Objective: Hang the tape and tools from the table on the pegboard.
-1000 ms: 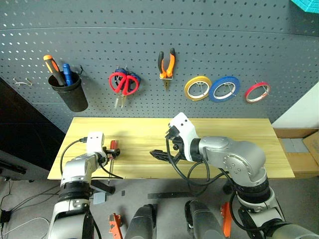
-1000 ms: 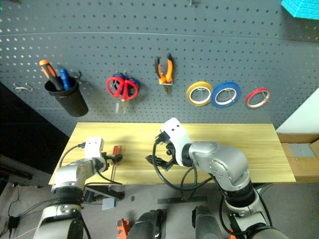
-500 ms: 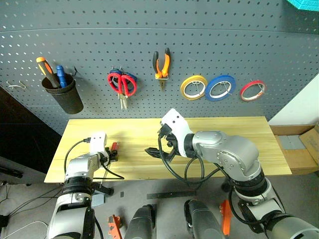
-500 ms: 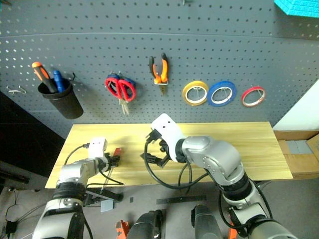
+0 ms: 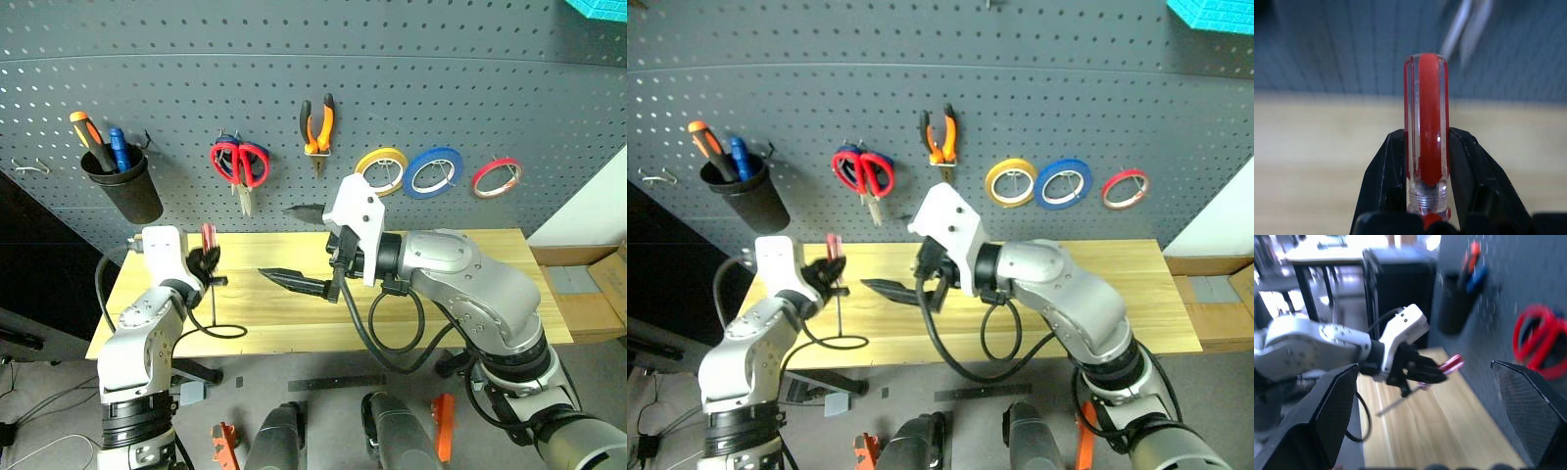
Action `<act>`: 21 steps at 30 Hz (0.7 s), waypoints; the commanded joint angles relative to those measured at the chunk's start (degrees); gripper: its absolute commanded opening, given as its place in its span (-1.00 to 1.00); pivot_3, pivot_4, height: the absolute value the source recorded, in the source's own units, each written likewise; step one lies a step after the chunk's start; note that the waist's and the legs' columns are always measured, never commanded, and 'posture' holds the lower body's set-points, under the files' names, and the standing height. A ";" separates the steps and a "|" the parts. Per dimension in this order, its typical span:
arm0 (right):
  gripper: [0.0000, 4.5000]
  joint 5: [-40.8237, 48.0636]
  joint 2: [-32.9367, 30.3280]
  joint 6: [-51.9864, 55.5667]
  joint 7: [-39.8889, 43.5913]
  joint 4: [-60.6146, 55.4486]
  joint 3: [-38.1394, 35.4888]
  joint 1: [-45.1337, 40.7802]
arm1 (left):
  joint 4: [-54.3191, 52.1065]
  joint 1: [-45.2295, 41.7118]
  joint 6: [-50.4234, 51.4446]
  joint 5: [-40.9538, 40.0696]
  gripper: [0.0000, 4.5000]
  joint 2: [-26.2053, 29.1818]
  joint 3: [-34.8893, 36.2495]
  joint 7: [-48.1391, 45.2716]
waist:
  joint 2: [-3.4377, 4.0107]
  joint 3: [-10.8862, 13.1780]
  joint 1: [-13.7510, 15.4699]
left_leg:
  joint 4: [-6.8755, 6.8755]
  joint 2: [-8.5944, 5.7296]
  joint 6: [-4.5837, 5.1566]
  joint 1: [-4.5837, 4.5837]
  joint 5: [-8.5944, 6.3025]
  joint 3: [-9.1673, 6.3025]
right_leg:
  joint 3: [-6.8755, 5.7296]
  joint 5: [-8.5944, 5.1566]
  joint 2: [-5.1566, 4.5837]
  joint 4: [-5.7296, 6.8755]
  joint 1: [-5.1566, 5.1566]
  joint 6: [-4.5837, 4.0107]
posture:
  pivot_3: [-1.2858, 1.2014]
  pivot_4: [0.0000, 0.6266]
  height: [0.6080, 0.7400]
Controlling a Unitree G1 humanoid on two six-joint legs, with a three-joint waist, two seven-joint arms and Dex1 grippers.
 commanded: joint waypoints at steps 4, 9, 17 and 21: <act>1.00 -0.08 2.36 -6.48 0.46 4.85 -3.95 -5.23 | -4.07 -9.99 -5.97 -1.49 -0.62 3.24 4.90 2.45 | -0.13 -0.13 0.46 | 0.02 -0.05 -0.01 0.01 0.01 0.03 | -0.03 0.02 0.10 -0.01 0.04 -0.02 | 0.02 -0.52 1.00; 1.00 -1.70 3.71 -10.37 0.80 10.66 -4.44 -9.24 | 2.07 -20.11 -9.64 -1.90 -0.62 8.98 6.52 0.92 | -0.16 -0.15 0.83 | -0.01 -0.12 -0.03 -0.08 0.02 0.07 | -0.12 0.21 0.09 0.00 -0.02 -0.32 | 0.03 -0.58 1.00; 1.00 -4.71 4.76 -14.16 -0.65 17.27 -5.45 -13.61 | 18.01 -35.52 -17.02 -2.17 -0.62 16.36 7.84 -1.48 | -0.38 -0.34 1.35 | -0.01 -0.16 -0.15 -0.16 0.09 0.10 | -0.22 0.23 0.09 0.01 -0.06 -0.32 | 0.01 -0.62 1.00; 1.00 -5.44 5.54 -14.87 -1.14 18.57 -5.82 -14.46 | 25.36 -38.57 -24.16 0.66 -0.62 20.19 6.73 -3.02 | -0.44 -0.41 1.33 | -0.03 -0.15 -0.24 -0.21 0.14 0.15 | -0.19 0.26 0.09 0.08 -0.20 -0.36 | 0.01 -0.63 1.00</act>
